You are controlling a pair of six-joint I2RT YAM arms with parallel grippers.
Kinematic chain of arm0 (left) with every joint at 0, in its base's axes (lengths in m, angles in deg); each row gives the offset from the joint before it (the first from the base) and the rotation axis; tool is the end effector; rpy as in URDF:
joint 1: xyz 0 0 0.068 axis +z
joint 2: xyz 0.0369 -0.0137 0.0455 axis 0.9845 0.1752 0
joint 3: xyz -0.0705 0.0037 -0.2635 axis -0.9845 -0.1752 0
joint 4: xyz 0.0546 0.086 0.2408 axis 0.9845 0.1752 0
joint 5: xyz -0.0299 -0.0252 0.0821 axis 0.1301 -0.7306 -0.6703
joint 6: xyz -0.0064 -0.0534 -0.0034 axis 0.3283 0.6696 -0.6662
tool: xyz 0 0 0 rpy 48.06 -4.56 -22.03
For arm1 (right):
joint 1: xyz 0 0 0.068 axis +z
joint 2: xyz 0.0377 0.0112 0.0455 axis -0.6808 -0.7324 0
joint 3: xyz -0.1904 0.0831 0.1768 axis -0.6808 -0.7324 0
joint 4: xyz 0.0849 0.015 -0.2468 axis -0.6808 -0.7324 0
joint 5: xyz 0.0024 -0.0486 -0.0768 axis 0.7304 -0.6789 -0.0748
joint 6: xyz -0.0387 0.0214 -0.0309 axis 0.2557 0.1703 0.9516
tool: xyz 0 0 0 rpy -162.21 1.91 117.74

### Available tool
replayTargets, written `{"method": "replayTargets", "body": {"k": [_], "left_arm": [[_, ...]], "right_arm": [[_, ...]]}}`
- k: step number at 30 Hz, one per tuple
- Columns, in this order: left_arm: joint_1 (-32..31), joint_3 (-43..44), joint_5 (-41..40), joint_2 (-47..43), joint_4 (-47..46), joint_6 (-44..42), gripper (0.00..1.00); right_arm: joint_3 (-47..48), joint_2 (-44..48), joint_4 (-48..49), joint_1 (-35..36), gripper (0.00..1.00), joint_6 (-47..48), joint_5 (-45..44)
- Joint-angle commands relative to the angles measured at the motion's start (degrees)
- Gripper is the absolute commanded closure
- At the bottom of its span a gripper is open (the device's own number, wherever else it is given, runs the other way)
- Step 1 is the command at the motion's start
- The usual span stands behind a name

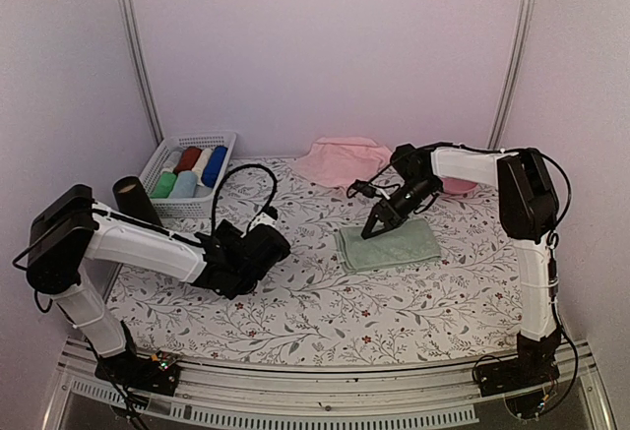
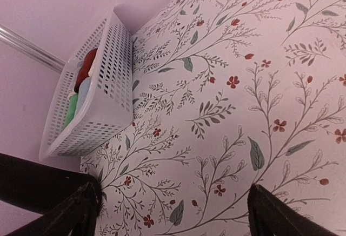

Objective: Roll the towels
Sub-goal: Fold the towel at the center of the board, then smooth out the towel at the center of the board.

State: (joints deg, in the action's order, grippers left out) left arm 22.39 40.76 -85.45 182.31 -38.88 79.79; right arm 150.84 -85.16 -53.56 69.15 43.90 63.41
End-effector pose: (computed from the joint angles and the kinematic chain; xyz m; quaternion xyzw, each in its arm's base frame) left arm 0.1915 -0.2436 0.1590 0.1990 0.8178 0.2472 0.4801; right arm 0.3828 0.2172 0.1716 -0.4111 0.8215 0.3914 0.0538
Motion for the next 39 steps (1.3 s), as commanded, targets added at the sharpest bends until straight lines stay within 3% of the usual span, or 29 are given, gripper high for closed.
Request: {"method": "replayTargets", "body": {"k": [1, 7, 13, 19, 29, 36, 39], "left_arm": [[-1.18, 1.30, 0.28, 0.72, 0.00, 0.17, 0.03], [-1.18, 0.93, 3.16, 0.74, -1.53, -0.58, 0.03], [-1.25, 4.28, 16.26, -2.47, -3.89, -2.99, 0.05], [-1.24, 15.16, 31.34, 0.47, -6.83, -2.53, 0.30], [-1.51, 37.77, 57.29, 21.75, -4.91, 1.80, 0.74], [-1.62, 45.62, 61.65, 29.28, 1.17, 2.58, 0.96], [-1.63, 46.13, 60.92, 30.48, 3.36, 2.86, 0.97]], "right_arm": [[1.45, 0.41, -0.47, 0.36, 0.62, 2.40, 3.17], [-1.45, 3.70, 1.10, -0.71, 0.61, 3.91, -0.23], [-5.57, 6.68, 4.47, -5.57, 0.69, 4.26, -2.20], [-8.87, 7.66, 9.12, -12.32, 0.76, 2.24, -3.34], [-10.91, 5.66, 11.81, -15.51, 0.80, 0.84, -8.89], [-11.19, 4.33, 13.16, -15.60, 0.80, 0.25, -10.96], [-11.27, 3.69, 13.63, -15.67, 0.80, -0.02, -12.08]]}}
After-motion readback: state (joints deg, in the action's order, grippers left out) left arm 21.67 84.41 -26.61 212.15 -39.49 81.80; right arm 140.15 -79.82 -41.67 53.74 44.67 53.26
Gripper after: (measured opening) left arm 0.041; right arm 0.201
